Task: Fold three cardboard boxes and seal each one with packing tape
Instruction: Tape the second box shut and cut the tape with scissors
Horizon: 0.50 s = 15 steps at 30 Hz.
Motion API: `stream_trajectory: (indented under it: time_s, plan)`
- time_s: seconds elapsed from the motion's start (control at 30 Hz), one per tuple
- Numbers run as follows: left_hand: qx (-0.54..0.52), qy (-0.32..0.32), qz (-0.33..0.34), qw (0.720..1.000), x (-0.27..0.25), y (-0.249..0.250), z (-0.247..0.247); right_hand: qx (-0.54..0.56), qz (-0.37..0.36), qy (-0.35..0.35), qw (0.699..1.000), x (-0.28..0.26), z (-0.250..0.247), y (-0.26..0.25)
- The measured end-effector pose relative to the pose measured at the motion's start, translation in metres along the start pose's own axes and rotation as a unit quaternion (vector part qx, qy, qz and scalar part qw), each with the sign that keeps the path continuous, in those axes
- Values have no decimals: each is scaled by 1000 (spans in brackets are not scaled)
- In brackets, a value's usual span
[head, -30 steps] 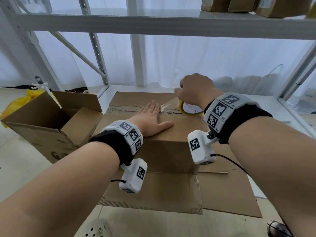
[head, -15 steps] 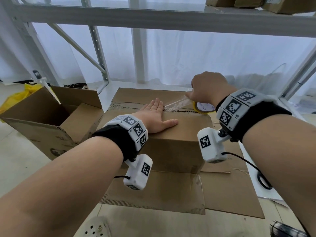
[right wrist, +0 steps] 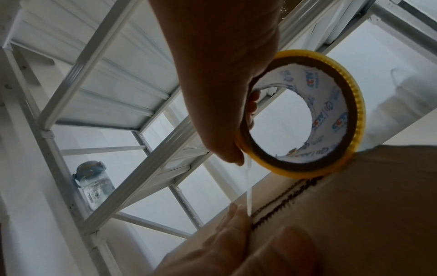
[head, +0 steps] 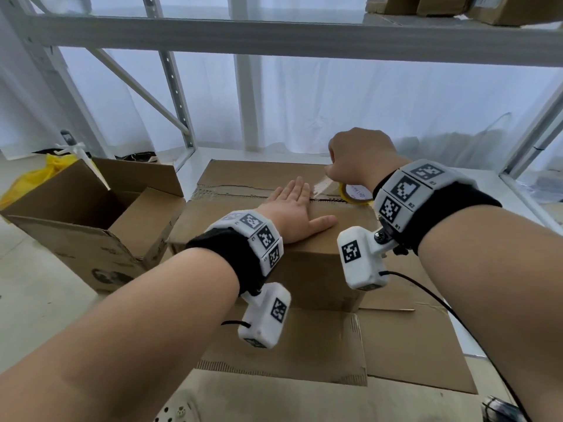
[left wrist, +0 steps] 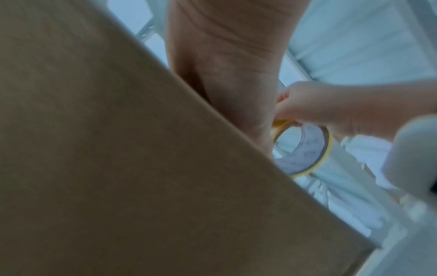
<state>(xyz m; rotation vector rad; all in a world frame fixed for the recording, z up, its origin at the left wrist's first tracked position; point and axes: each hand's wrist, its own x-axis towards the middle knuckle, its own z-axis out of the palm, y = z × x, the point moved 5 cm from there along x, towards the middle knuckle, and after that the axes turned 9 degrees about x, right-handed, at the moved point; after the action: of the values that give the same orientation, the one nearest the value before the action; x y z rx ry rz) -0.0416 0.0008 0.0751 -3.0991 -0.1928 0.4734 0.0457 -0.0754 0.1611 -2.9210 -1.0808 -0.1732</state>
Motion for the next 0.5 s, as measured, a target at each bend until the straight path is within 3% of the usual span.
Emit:
stream_trajectory:
  time_s: [0.33,0.5]
  plan:
    - [-18,3,-38,999,-14,-57,4,144,-14,11,989,8,-6,-22]
    - [-16,8,-31,999,-14,-55,5,111,-8,-27,993,11,-7,-11]
